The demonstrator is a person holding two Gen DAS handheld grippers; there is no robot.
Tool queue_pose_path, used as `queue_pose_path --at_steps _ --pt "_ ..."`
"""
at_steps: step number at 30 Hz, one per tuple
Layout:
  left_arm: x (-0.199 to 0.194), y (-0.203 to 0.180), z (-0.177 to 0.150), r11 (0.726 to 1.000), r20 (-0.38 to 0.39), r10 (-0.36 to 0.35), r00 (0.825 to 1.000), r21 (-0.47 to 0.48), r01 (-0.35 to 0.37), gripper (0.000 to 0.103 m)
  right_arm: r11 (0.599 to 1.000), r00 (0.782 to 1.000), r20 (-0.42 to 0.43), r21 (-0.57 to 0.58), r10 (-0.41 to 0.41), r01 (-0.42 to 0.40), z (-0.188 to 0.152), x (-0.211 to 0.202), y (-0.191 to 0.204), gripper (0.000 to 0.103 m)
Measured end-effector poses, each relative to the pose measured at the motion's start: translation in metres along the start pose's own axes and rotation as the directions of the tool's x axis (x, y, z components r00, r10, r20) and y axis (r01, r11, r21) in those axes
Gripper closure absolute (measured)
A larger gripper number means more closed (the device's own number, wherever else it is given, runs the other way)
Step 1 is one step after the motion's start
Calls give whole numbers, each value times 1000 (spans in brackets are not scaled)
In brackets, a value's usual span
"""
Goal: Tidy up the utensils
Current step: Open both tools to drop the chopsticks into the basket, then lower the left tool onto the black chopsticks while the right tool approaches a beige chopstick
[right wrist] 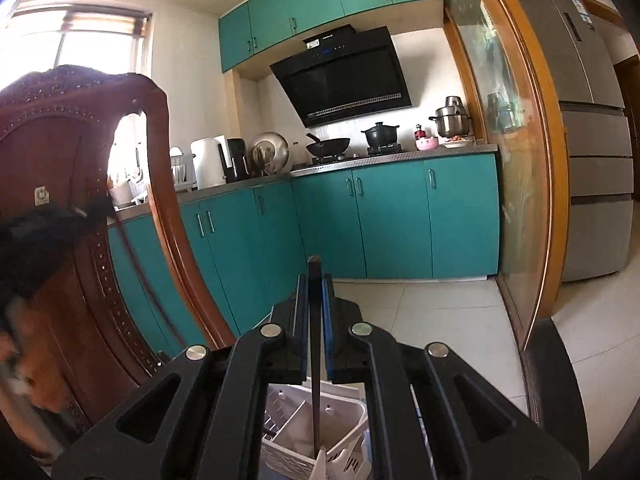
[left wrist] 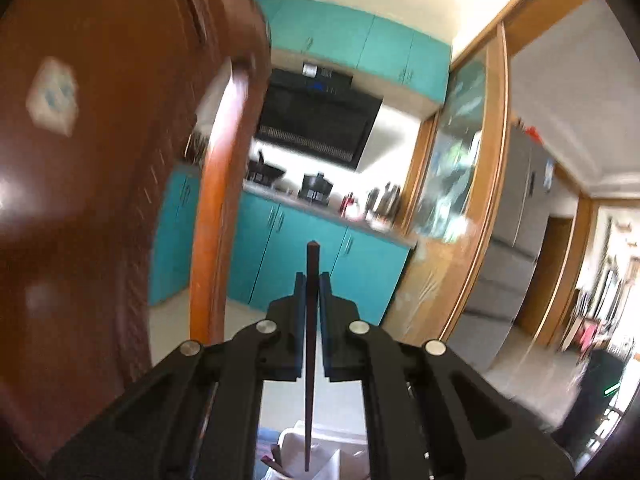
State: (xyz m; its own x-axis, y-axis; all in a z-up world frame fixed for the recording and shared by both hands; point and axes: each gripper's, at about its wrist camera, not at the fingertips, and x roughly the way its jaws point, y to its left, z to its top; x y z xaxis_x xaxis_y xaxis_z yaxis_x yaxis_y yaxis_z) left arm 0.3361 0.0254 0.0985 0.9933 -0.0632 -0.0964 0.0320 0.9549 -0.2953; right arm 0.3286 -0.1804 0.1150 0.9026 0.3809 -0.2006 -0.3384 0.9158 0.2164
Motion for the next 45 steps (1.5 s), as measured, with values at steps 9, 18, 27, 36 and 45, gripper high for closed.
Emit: queue_pose_path --at_steps 9,18,27,36,45 --pt "32 -6 -30 999 -136 21 990 33 -16 95 998 996 76 -20 -53 54 11 -36 2 68" --pt "-31 -15 -55 998 -35 0 999 57 2 81 988 992 48 -104 119 -114 3 -108 19 64" --pt "-2 30 -194 994 -591 51 805 112 20 81 991 904 -411 -9 118 -134 -143 -46 -6 64" --pt "-2 7 -249 956 -720 100 687 260 134 54 941 728 -670 131 -148 311 -199 23 -73 64" --pt "-9 -6 -254 952 -725 119 678 277 129 84 964 724 -663 14 -189 264 -211 36 -47 61"
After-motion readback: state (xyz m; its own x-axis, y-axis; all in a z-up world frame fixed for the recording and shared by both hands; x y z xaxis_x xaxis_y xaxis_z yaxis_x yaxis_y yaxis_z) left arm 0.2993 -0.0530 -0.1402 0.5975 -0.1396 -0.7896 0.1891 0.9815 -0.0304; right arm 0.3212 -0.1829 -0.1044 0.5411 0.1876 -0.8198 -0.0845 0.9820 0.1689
